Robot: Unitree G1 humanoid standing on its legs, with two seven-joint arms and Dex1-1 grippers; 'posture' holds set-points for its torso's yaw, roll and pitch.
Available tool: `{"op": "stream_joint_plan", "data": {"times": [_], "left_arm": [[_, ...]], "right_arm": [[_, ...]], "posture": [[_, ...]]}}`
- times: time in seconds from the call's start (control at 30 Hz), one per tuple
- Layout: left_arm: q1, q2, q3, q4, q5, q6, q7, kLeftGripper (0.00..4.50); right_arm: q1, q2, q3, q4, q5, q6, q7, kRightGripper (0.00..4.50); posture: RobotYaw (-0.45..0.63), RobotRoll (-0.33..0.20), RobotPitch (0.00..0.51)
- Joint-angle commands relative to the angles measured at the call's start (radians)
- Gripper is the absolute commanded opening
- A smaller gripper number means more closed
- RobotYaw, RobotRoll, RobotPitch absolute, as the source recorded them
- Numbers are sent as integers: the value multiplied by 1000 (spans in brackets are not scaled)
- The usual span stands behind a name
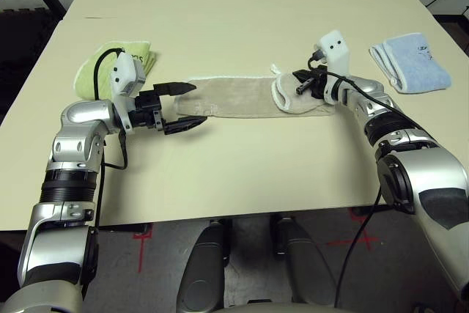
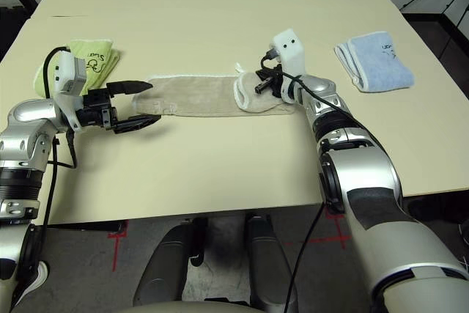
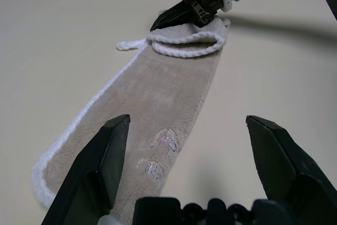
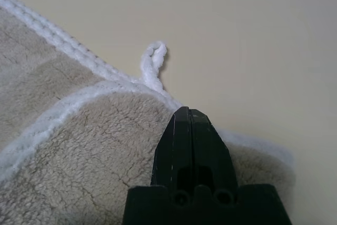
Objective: Fold the towel and set it aside.
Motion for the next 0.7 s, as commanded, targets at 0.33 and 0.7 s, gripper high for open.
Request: {"op": "stream_joint_plan", "data": {"times": [0.33,0.7], "left_arm": [[-7,-6,3,6,-7,-11,23,4500],[-27,-7,-2,62,8,-54,25,4500]], "right_arm": [[21,-95,-136,-102,164,-151,358,23],[245,-274,-102,-396,240,-213,728,23]], "posture": [[36,0,209],[9,0,203]]}}
